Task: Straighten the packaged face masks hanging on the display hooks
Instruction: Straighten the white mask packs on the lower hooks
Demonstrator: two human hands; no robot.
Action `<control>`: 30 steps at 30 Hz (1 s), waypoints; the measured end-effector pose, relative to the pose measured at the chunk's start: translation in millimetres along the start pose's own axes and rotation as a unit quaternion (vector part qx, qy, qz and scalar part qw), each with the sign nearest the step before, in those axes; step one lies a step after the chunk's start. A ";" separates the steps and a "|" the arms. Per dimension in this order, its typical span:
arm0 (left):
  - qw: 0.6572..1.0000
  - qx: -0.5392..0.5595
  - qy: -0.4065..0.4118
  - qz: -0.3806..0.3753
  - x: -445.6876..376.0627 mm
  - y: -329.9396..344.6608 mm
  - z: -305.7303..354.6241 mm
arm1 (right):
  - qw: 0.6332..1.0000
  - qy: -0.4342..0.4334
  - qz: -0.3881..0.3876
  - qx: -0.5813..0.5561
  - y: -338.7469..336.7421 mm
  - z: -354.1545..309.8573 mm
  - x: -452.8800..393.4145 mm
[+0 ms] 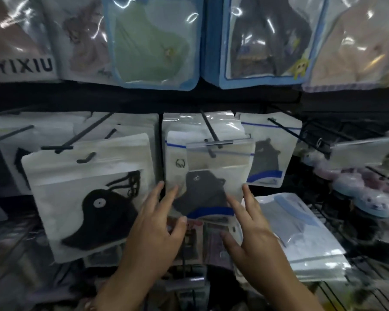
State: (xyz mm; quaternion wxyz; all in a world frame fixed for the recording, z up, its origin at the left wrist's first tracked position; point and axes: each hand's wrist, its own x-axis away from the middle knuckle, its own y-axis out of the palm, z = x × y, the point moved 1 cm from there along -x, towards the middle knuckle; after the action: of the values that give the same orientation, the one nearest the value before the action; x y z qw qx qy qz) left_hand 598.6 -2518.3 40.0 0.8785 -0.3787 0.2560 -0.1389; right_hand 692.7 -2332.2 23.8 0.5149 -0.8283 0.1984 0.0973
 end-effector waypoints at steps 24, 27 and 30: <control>0.965 -0.122 0.165 -0.161 4.8 132.3 60.8 | 0.980 0.144 -0.089 0.105 -34.9 114.1 56.8; 0.967 -0.109 0.165 -0.160 6.1 135.1 64.5 | 0.982 0.135 -0.088 0.097 -38.9 114.2 57.1; 0.978 -0.096 0.167 -0.083 9.6 121.8 66.0 | 0.991 0.089 -0.056 0.086 -34.4 109.3 49.9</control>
State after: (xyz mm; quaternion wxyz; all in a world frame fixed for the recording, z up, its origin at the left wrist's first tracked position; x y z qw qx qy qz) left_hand 649.4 -2401.1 -14.5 0.7685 -0.4525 0.3787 -0.2475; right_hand 757.2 -2232.7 -15.7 0.5694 -0.7958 0.2046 -0.0235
